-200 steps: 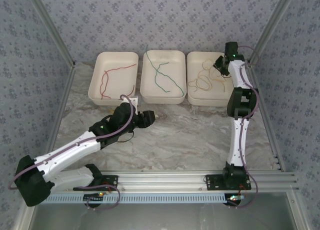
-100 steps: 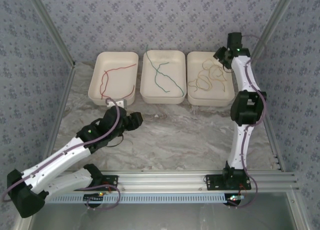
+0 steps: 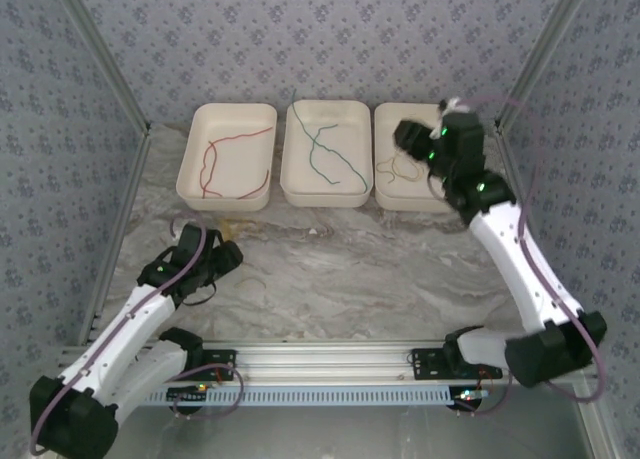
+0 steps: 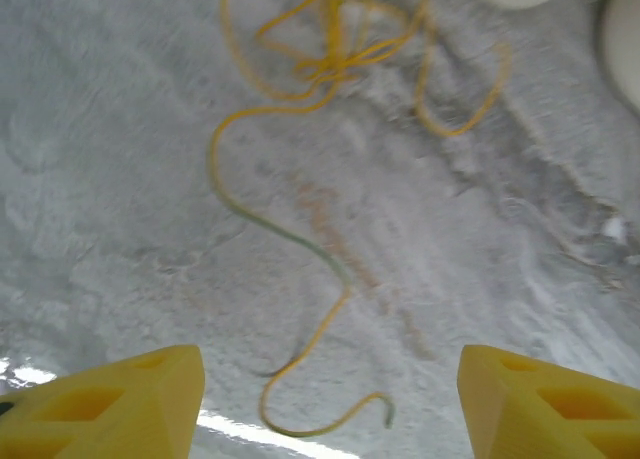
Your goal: Untangle the cables
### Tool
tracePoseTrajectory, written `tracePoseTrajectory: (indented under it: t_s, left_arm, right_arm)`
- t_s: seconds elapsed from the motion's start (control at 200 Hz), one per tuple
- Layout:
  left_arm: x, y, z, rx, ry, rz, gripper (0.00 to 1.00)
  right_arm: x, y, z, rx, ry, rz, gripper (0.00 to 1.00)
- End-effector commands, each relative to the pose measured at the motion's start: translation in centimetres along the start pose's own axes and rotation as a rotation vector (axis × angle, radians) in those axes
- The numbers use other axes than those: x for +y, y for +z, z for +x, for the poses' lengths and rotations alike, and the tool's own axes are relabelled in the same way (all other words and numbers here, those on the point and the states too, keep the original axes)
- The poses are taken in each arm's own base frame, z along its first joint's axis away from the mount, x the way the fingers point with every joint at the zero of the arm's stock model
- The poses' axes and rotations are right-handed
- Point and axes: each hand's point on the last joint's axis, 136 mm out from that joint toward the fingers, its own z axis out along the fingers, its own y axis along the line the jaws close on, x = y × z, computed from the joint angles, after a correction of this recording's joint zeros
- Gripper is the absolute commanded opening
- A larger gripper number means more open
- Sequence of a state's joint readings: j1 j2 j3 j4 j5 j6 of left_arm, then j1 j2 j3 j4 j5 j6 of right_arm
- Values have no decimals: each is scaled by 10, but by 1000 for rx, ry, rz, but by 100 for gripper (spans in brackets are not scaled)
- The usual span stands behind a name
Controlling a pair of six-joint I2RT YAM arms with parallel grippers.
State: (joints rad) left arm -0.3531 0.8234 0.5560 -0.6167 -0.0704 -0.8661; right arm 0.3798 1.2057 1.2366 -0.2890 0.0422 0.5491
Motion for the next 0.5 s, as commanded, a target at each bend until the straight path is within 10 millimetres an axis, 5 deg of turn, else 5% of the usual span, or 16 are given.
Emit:
tracePoseTrajectory:
  t_s: [0.0, 0.115, 0.22, 0.335, 0.47, 0.495]
  left_arm:
    - [-9, 10, -11, 0, -82, 103, 70]
    - [-9, 26, -24, 7, -132, 138, 69]
    - [-18, 42, -23, 49, -136, 176, 60]
    - [-8, 57, -9, 121, -142, 122, 45]
    - [-9, 56, -11, 99, -124, 142, 0]
    - [-14, 53, -14, 91, -110, 161, 0]
  right_arm:
    - [33, 0, 97, 138, -72, -128, 58]
    - [62, -13, 182, 268, -146, -192, 57]
    - [73, -16, 223, 330, -182, -209, 56]
    - [73, -11, 240, 365, -156, -179, 55]
    - [75, 2, 243, 378, -107, -191, 56]
    - [76, 6, 244, 388, -92, -194, 56]
